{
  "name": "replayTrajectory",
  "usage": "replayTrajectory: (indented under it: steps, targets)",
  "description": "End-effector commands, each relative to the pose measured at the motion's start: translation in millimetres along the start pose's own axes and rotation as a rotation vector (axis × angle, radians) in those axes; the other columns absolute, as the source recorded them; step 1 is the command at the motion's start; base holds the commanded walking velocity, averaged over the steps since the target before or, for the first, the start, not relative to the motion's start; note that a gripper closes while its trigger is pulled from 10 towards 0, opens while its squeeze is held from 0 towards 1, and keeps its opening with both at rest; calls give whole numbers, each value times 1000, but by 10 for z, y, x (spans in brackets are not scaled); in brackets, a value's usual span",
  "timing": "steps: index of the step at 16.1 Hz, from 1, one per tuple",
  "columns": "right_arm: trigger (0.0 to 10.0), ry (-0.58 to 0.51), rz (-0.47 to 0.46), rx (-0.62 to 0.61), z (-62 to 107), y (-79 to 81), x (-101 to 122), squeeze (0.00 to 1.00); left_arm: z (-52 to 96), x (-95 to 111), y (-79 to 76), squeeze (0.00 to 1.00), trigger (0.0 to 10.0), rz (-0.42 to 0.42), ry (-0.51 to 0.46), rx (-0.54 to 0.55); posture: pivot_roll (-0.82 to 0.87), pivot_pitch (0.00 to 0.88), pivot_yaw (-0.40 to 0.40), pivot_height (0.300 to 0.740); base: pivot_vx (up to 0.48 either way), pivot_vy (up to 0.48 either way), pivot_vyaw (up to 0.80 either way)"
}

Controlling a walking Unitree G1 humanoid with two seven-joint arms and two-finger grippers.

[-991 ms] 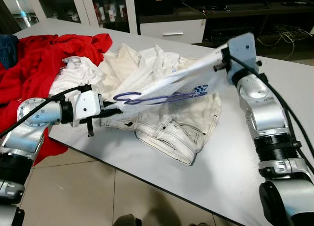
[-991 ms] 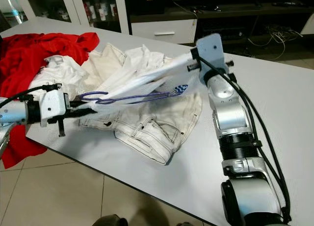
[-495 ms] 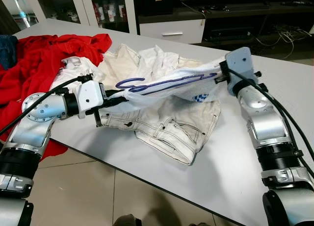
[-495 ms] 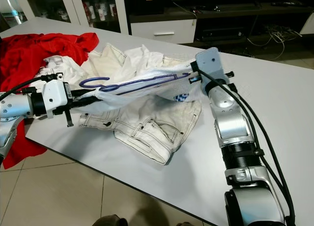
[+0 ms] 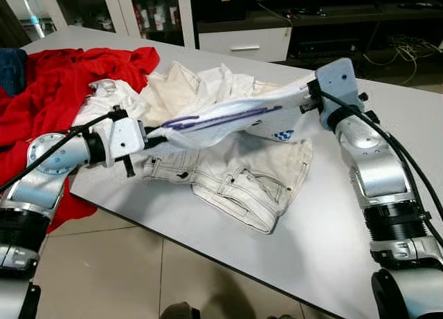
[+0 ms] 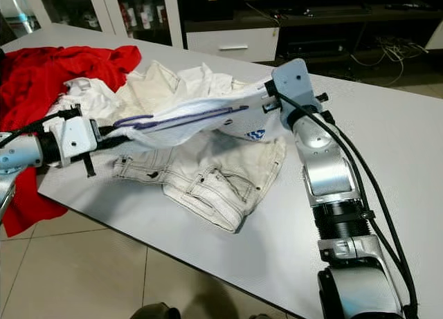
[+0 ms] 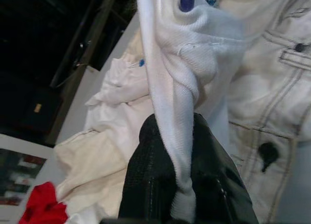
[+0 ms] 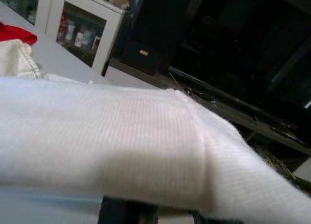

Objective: Hang hanger

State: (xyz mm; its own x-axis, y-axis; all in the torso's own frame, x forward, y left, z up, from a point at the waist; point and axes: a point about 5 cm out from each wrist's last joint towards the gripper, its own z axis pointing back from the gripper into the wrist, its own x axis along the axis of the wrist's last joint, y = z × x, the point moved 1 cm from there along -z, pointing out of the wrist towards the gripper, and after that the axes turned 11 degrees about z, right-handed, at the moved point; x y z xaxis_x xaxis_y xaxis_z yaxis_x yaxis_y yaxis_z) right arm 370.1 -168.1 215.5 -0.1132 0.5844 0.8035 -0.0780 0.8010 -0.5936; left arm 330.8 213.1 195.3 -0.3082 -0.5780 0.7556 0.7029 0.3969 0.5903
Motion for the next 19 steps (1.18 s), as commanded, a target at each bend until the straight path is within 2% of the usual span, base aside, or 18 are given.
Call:
replayTrajectory:
  steps: [1, 3, 5, 8, 11, 14, 17, 19]
  targets:
    - [10000, 12, 14, 10, 27, -18, -22, 0, 14, 21, 66, 0, 10000, -29, 7, 28, 160, 5, 44, 740, 0, 0, 0]
    - [10000, -3, 35, 101, 80, 92, 14, 0, -20, 52, 168, 0, 10000, -75, 11, 105, 159, 5, 46, 740, 0, 0, 0]
    - [10000, -20, 45, 160, 112, 190, 67, 0, -63, 85, 203, 0, 10000, -80, 3, 128, 158, 3, 48, 740, 0, 0, 0]
    - [10000, -101, 40, 199, 153, 257, 343, 0, -168, 20, 161, 0, 10000, -93, 58, 116, 159, 1, 52, 740, 0, 0, 0]
    - [10000, -179, 27, 248, 201, 420, 585, 0, -324, 13, 84, 0, 10000, -60, 50, 110, 157, 0, 51, 740, 0, 0, 0]
    - [10000, -189, -3, 259, 212, 460, 641, 0, -382, 28, 82, 0, 10000, -50, 42, 120, 155, 0, 50, 740, 0, 0, 0]
    - [10000, -204, -5, 329, 282, 687, 702, 0, -449, 104, 145, 0, 10000, -51, 10, 158, 154, 0, 51, 740, 0, 0, 0]
    - [10000, -232, -46, 311, 277, 710, 814, 0, -475, 123, 159, 0, 10000, -53, 5, 165, 154, 0, 51, 740, 0, 0, 0]
